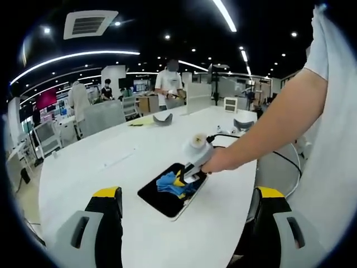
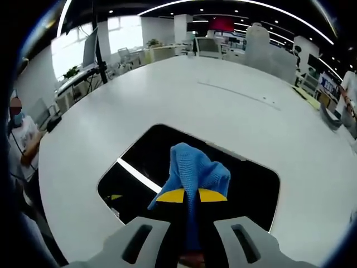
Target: Wipe the mirror surface with the cleaning cloth until all visible marks leave the cleaned area.
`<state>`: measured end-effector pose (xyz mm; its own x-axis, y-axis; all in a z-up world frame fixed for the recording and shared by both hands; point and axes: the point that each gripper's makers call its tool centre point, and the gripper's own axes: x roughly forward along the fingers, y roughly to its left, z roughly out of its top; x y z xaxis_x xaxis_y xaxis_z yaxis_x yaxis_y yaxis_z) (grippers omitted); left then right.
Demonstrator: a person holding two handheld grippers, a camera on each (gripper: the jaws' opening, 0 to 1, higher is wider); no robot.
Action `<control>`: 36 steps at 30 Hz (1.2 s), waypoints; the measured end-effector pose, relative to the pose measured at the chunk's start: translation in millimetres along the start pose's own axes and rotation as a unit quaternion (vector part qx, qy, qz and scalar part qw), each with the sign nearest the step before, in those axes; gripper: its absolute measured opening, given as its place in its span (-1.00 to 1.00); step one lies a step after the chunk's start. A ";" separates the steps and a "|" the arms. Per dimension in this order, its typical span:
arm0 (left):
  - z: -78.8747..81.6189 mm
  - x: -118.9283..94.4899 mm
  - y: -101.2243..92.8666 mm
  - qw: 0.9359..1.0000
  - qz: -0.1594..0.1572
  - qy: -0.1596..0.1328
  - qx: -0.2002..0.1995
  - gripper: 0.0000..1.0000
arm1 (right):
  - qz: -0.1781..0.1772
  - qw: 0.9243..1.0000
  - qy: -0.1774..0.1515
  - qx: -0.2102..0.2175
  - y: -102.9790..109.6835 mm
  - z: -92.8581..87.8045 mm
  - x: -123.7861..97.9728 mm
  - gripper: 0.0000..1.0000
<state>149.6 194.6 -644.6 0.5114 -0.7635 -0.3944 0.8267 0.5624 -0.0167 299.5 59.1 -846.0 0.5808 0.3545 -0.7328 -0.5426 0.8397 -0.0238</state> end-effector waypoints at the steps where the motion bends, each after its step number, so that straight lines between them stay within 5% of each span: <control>1: 0.4 0.3 1.3 1.000 0.000 -0.002 -0.001 0.99 | 0.000 1.000 0.000 -0.001 -0.7 1.0 1.0 -0.96; 36: -13.0 -4.7 40.3 1.000 0.005 -0.001 -0.013 0.99 | -0.023 0.999 0.032 0.000 -20.1 29.3 27.2 -0.96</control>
<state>177.5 224.9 -655.4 0.5199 -0.7583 -0.3933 0.8154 0.5777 -0.0359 344.0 63.9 -845.5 0.5650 0.2879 -0.7732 -0.5165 0.8543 -0.0593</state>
